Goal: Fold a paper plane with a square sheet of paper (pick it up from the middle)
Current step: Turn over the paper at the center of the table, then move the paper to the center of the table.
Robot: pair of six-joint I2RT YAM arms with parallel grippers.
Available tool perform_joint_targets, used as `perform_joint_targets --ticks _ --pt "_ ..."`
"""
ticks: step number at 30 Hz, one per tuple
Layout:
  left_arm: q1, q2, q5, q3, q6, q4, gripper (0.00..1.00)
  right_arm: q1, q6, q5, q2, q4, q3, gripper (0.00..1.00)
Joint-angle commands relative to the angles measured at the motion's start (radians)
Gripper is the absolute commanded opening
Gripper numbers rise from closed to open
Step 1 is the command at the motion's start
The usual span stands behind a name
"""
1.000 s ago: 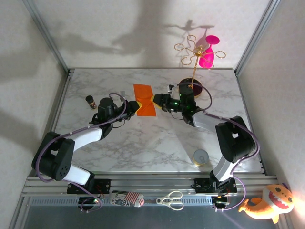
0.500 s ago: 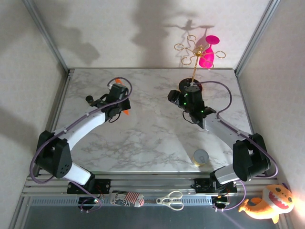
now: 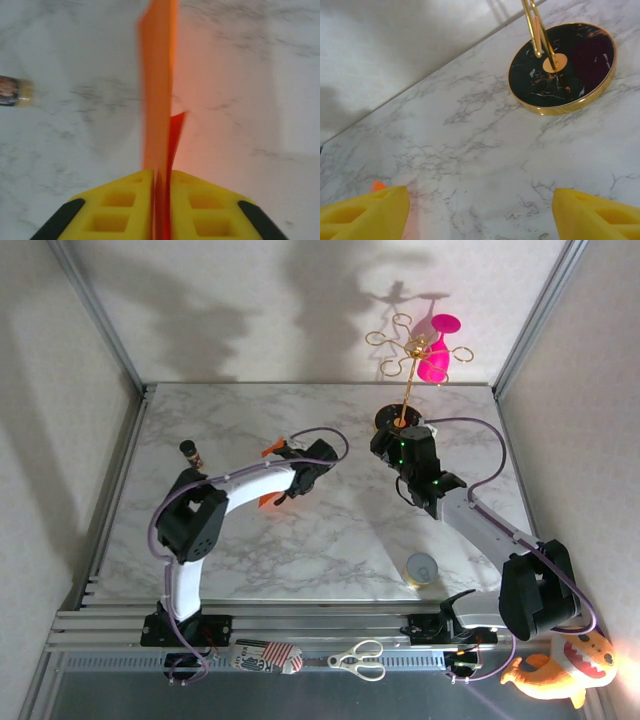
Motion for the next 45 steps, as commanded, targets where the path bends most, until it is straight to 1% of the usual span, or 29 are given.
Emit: perform_joint_targets --ticks 1,4,7,9,11,14,17,18,20,22,23,25,26,30,34,41,45 --pt "-0.006 0.017 0.180 0.020 -0.032 0.070 0.24 -0.007 0.022 0.031 0.008 -0.017 0.005 0.75" --pt "0.004 -0.001 0.323 0.016 -0.050 0.160 0.36 -0.007 0.020 0.011 0.030 -0.031 0.023 0.75" --pt "0.030 -0.049 0.414 -0.005 -0.054 0.236 0.48 -0.007 0.014 -0.040 0.071 -0.039 0.047 0.74" --pt "0.061 -0.100 0.459 -0.046 -0.069 0.291 0.51 0.000 0.021 -0.084 0.109 -0.045 0.069 0.73" --pt "0.103 -0.166 0.501 -0.110 -0.095 0.355 0.54 0.020 0.028 -0.115 0.157 -0.056 0.100 0.72" --pt "0.186 -0.295 0.551 -0.248 -0.158 0.469 0.60 0.082 0.046 -0.146 0.247 -0.077 0.166 0.70" --pt "0.277 -0.420 0.578 -0.388 -0.211 0.559 0.70 0.152 0.068 -0.190 0.343 -0.081 0.238 0.67" --pt "0.309 -0.458 0.618 -0.430 -0.214 0.586 0.73 0.179 0.076 -0.209 0.378 -0.076 0.264 0.66" --pt "0.373 -0.510 0.712 -0.487 -0.224 0.612 0.75 0.224 0.081 -0.248 0.440 -0.063 0.313 0.62" --pt "0.424 -0.561 0.774 -0.533 -0.230 0.632 0.79 0.261 0.077 -0.286 0.498 -0.060 0.363 0.62" --pt "0.447 -0.590 0.788 -0.557 -0.235 0.638 0.82 0.288 0.078 -0.307 0.524 -0.054 0.383 0.62" --pt "0.485 -0.647 0.796 -0.596 -0.240 0.655 0.95 0.314 0.077 -0.344 0.568 -0.050 0.419 0.61" --pt "0.506 -0.676 0.794 -0.615 -0.243 0.659 0.99 0.328 0.075 -0.358 0.590 -0.052 0.437 0.61" --pt "0.586 -0.762 0.794 -0.677 -0.264 0.674 1.00 0.365 0.079 -0.421 0.675 -0.064 0.510 0.58" --pt "0.646 -0.798 0.851 -0.726 -0.297 0.706 1.00 0.378 0.085 -0.457 0.751 -0.095 0.571 0.55" --pt "0.663 -0.787 0.896 -0.740 -0.311 0.728 0.99 0.377 0.062 -0.463 0.846 -0.180 0.655 0.53" --pt "0.663 -0.763 0.919 -0.740 -0.321 0.746 0.99 0.372 0.046 -0.449 0.865 -0.221 0.648 0.51"
